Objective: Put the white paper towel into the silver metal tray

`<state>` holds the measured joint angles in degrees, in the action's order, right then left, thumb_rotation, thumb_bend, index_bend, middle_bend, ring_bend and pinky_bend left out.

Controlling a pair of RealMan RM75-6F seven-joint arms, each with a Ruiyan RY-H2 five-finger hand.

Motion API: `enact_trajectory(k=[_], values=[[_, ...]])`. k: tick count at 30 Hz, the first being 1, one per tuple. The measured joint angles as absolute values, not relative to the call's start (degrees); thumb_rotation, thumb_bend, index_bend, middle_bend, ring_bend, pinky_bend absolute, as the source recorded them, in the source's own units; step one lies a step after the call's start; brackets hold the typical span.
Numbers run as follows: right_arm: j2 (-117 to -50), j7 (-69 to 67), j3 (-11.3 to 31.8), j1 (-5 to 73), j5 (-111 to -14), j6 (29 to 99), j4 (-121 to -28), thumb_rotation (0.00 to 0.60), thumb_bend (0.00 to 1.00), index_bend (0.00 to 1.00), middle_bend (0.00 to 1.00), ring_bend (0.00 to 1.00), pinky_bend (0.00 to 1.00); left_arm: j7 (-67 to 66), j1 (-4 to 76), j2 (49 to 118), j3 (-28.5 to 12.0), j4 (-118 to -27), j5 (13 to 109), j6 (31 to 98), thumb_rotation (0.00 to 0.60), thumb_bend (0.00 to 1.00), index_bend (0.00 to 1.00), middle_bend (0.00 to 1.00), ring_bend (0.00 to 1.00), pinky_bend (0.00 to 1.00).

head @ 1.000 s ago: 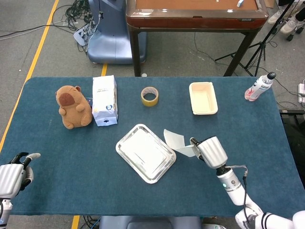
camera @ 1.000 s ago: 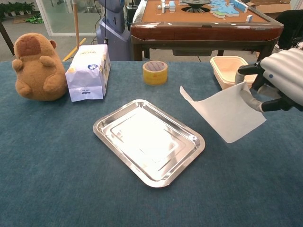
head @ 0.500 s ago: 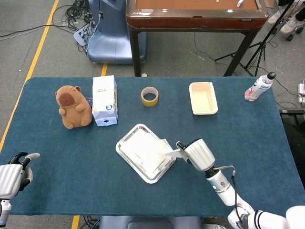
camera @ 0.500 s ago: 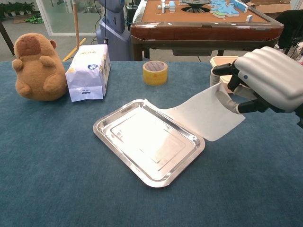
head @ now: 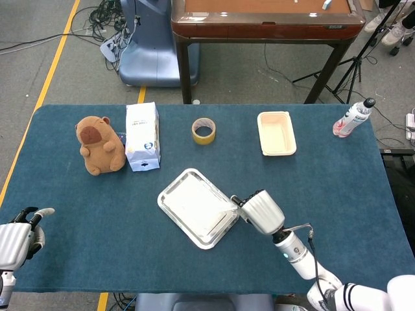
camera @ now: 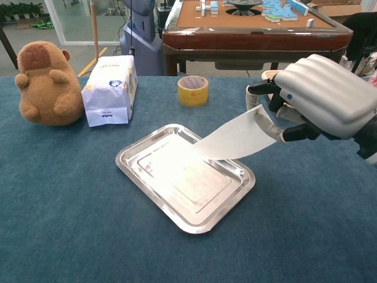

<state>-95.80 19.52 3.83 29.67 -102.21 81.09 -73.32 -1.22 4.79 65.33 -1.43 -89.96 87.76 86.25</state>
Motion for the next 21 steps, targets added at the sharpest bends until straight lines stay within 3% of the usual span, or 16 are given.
enact_trajectory(k=[21], values=[[-102.0, 31.6, 4.8, 27.3, -97.3, 79.9, -74.5, 0.600, 0.52, 0.60, 1.00, 1.00, 1.00, -0.9, 4.8, 65.2, -1.5, -89.9, 87.6, 86.1, 0.600, 0.00, 0.31, 0.28, 0.23, 0.43]])
